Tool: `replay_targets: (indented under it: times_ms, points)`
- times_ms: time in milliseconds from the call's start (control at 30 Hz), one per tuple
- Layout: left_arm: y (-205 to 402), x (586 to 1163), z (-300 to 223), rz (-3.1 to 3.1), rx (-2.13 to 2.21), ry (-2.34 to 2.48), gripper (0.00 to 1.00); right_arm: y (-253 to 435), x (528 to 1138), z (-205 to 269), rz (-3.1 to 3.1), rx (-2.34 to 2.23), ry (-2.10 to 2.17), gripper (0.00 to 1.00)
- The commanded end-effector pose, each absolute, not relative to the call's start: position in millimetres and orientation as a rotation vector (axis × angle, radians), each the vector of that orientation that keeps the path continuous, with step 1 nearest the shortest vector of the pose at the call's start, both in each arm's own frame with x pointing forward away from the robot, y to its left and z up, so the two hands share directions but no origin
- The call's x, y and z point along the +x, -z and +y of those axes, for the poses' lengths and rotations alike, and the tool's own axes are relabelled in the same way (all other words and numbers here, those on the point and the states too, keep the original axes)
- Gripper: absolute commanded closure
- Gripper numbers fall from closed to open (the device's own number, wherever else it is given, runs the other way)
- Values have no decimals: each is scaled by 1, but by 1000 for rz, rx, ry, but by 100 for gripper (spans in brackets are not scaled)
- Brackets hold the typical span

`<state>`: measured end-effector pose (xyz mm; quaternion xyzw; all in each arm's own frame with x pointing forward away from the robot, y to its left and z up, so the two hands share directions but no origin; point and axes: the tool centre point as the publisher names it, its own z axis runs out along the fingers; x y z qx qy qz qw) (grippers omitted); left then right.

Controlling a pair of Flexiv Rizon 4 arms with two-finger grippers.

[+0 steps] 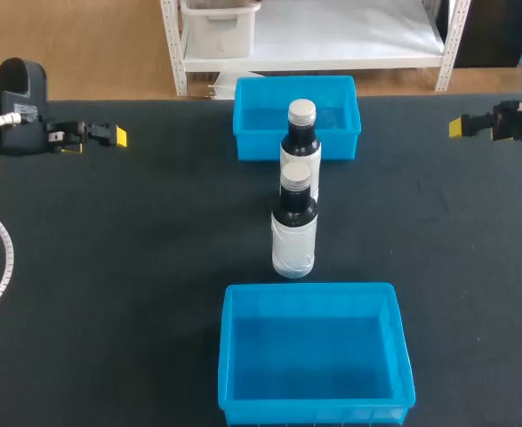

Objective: Pick up the bottle, and place it in the far bin if it is heavy, or in the near bin if it is light.

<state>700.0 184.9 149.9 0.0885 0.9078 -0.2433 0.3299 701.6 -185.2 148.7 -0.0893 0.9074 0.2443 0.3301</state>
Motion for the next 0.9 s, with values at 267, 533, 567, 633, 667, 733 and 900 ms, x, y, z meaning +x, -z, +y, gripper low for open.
replay_targets:
  times_ms: [267, 533, 567, 633, 667, 733, 900]
  points:
    - [-150, 700, 185, 2374, 231, 636, 0, -149, 701, -185, 2373, -231, -636, 0]
    - [-150, 700, 185, 2374, 231, 636, 0, -149, 701, -185, 2373, -231, -636, 0]
    - [-150, 700, 185, 2374, 231, 636, 0, -149, 701, -185, 2373, -231, -636, 0]
    - [-150, 700, 185, 2374, 231, 636, 0, -149, 701, -185, 2373, -231, -636, 0]
    - [-150, 700, 185, 2374, 231, 636, 0, -149, 701, -185, 2373, -231, -636, 0]
    - [-150, 700, 185, 2374, 231, 636, 0, -149, 701, -185, 2373, -231, -636, 0]
    - [-150, 700, 185, 2374, 231, 636, 0, -160, 730, -188, 2120, -766, -565, 0]
